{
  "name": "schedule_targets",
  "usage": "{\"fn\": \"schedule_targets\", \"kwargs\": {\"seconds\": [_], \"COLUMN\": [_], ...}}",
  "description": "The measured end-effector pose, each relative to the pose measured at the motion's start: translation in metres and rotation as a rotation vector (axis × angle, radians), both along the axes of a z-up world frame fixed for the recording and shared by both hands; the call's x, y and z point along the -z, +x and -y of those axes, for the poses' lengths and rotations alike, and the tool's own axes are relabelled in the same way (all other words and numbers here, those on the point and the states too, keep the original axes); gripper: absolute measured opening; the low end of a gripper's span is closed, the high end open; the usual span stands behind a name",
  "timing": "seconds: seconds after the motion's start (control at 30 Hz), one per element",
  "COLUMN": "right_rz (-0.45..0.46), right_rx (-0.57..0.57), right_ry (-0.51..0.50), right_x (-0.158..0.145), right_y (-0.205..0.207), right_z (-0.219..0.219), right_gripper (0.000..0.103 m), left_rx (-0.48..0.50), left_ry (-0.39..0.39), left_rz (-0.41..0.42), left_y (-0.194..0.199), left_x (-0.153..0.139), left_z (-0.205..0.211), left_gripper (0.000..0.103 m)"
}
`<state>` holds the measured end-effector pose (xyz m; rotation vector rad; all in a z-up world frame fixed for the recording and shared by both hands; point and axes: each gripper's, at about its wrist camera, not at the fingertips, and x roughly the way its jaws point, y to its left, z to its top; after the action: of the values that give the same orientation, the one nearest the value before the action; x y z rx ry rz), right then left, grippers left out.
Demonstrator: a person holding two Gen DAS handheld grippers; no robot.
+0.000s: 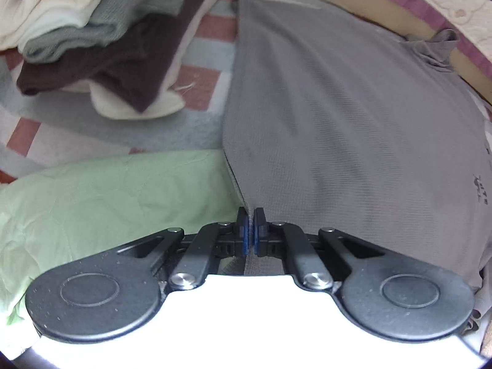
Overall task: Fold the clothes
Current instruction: 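Grasp the shirt hem with the right gripper while the left gripper pinches the side edge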
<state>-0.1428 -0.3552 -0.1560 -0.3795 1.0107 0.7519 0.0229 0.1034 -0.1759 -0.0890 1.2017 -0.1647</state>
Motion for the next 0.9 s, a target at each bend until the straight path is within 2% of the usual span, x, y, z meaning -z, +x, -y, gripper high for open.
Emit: {"fn": "schedule_targets", "kwargs": {"seconds": [0.03,0.1,0.17,0.2,0.23,0.27,0.3,0.33,0.37,0.4,0.5,0.6,0.67,0.8,0.83,0.9], "right_rz": [0.025,0.007,-0.024,-0.025,-0.012,0.005,0.02,0.031,0.046,0.058,0.082,0.137,0.193,0.313,0.326,0.325], "right_rx": [-0.037,-0.069,-0.103,-0.127,-0.149,-0.167,-0.173,-0.153,-0.106,-0.045,0.163,0.308,0.391,0.623,0.708,0.816], "right_ry": [-0.032,-0.046,-0.073,-0.112,-0.159,-0.19,-0.191,-0.16,-0.105,-0.033,0.175,0.298,0.342,0.377,0.359,0.358], "right_x": [0.004,0.014,0.025,0.031,0.037,0.041,0.042,0.036,0.027,0.015,-0.018,-0.043,-0.057,-0.069,-0.067,-0.053], "right_y": [-0.004,-0.004,-0.003,-0.003,-0.005,-0.006,-0.006,-0.003,0.003,0.01,0.034,0.058,0.076,0.132,0.153,0.188], "right_z": [-0.007,-0.016,-0.025,-0.03,-0.034,-0.038,-0.039,-0.037,-0.031,-0.021,0.018,0.054,0.074,0.114,0.127,0.146], "right_gripper": [0.056,0.056,0.057,0.057,0.056,0.053,0.026,0.006,0.007,0.006,0.005,0.005,0.005,0.006,0.013,0.015], "left_rx": [0.005,0.013,0.008,0.001,-0.003,-0.001,0.006,0.014,0.018,0.014,0.01,-0.006,-0.032,-0.108,-0.119,-0.16], "left_ry": [-0.011,-0.034,-0.021,-0.002,0.018,0.029,0.028,0.029,0.04,0.062,0.116,0.111,0.094,0.069,0.068,0.08], "left_rz": [0.004,-0.019,-0.07,-0.096,-0.115,-0.131,-0.144,-0.152,-0.139,-0.102,0.036,0.178,0.256,0.424,0.453,0.472], "left_y": [-0.001,0.004,0.01,0.011,0.012,0.013,0.013,0.013,0.012,0.009,-0.002,-0.003,0.006,0.056,0.072,0.099], "left_x": [-0.002,0.005,0.016,0.021,0.025,0.027,0.029,0.03,0.029,0.025,0.007,-0.016,-0.03,-0.053,-0.051,-0.033], "left_z": [0.001,0.004,0.008,0.01,0.011,0.013,0.014,0.015,0.017,0.018,0.025,0.029,0.033,0.048,0.056,0.075], "left_gripper": [0.003,0.005,0.012,0.023,0.037,0.047,0.053,0.052,0.047,0.005,0.002,0.002,0.002,0.003,0.003,0.004]}}
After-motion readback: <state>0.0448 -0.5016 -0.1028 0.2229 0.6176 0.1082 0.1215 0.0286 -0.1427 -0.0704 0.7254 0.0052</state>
